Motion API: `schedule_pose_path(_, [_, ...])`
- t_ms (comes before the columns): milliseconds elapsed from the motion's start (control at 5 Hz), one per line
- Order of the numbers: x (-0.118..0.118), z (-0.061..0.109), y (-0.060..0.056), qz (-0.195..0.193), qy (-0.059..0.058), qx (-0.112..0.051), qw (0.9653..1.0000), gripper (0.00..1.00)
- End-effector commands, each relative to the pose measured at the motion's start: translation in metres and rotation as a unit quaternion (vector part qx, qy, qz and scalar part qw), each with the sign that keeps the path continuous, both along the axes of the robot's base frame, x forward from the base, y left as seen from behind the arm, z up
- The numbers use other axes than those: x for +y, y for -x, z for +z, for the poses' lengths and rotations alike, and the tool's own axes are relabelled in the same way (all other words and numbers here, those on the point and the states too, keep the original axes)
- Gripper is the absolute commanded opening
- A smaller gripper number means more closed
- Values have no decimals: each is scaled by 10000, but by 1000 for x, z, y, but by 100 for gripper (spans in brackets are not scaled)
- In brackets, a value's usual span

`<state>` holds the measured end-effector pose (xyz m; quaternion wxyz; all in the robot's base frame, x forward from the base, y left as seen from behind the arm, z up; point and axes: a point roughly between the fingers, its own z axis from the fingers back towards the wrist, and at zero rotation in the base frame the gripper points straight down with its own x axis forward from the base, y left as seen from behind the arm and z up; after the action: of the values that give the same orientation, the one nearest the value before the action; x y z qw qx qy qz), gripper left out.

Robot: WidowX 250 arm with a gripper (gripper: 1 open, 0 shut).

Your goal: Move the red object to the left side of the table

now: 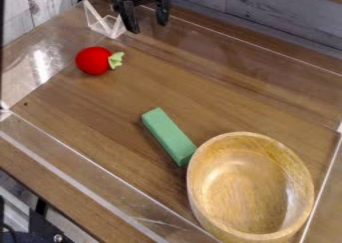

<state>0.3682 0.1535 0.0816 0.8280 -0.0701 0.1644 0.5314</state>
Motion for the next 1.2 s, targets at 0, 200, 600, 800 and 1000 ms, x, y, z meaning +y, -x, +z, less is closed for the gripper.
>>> schedule_pose_path(0, [20,34,-4,-62,-5,-273,9996,0])
schedule_pose_path(200, [5,34,-3,17,86,-231,9997,100])
schedule_pose_path(600, [-33,42,1,-452,183,-176,9987,100])
schedule_pose_path(800, [-34,44,-1,-666,132,-226,9974,100])
schedule_pose_path(1000, [-35,47,-2,-775,124,-289,9965,100])
